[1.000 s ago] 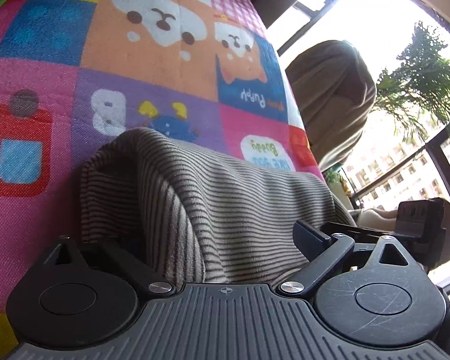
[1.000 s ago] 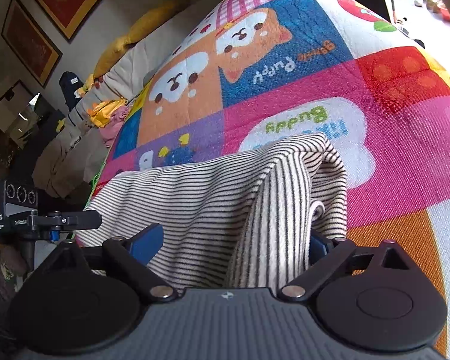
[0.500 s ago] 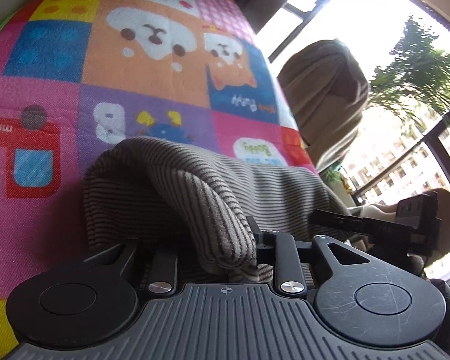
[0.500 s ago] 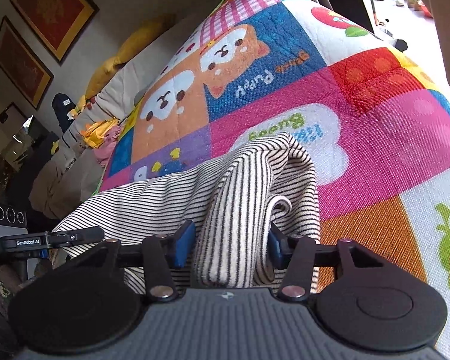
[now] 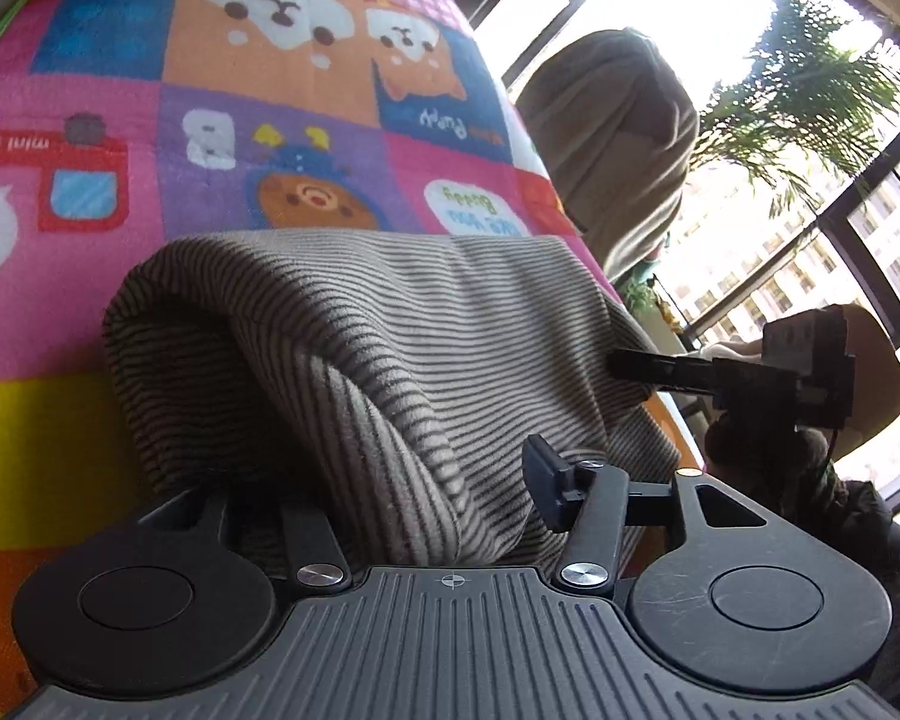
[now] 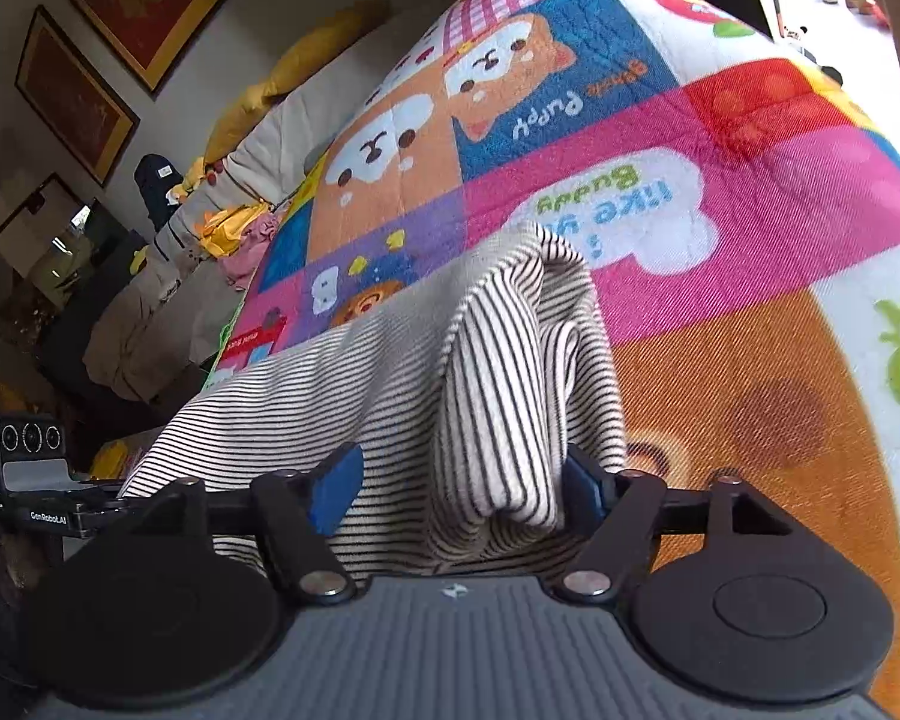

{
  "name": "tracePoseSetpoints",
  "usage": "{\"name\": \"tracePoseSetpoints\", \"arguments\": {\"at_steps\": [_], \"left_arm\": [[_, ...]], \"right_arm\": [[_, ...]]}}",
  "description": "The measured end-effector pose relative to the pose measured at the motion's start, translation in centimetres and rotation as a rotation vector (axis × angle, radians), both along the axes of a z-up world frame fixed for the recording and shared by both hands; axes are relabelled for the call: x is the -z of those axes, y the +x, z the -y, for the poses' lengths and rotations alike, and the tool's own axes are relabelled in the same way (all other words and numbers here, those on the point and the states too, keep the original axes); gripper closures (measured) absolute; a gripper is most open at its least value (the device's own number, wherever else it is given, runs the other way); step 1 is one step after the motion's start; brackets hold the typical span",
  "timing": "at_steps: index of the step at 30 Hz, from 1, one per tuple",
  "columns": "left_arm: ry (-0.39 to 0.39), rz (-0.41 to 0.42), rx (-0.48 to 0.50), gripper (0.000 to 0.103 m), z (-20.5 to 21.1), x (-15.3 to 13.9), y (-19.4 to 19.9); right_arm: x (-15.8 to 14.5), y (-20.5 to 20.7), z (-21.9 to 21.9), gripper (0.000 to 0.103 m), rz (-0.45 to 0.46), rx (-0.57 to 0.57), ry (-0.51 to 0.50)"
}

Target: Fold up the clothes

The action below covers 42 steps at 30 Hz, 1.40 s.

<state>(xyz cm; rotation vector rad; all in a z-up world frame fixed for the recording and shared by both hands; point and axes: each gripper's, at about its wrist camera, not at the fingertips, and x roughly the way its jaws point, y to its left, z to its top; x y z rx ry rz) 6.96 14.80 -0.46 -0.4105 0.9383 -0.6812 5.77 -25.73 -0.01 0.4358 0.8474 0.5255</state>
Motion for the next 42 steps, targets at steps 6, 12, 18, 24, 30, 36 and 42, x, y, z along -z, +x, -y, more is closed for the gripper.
{"name": "tracePoseSetpoints", "arguments": {"at_steps": [6, 12, 18, 24, 30, 36, 42], "left_arm": [[-0.057, -0.014, -0.068, 0.026, 1.3, 0.3, 0.6], [-0.011, 0.051, -0.102, 0.075, 1.5, -1.6, 0.0], [0.003, 0.161, 0.016, 0.076, 2.8, -4.3, -3.8], [0.055, 0.178, 0.079, 0.074, 3.0, -3.3, -6.9], [0.007, 0.077, -0.022, 0.075, 0.6, -1.0, -6.1], [-0.007, 0.199, -0.003, 0.075, 1.4, -3.6, -5.9], [0.115, 0.130, -0.021, 0.067, 1.7, -0.5, -6.2]], "right_arm": [[0.1, 0.1, -2.1, 0.032, 0.032, -0.052, 0.071], [-0.1, 0.9, -2.3, 0.059, 0.044, -0.037, 0.109], [-2.1, -1.5, -1.5, 0.061, 0.118, -0.067, 0.147], [-2.1, -5.1, -0.8, 0.061, 0.139, -0.088, 0.096], [-1.6, -5.4, -1.4, 0.062, 0.160, -0.064, -0.001], [-1.8, -5.0, -1.7, 0.063, 0.205, -0.035, -0.065], [0.2, -5.7, -1.5, 0.055, 0.199, -0.001, -0.185]]}}
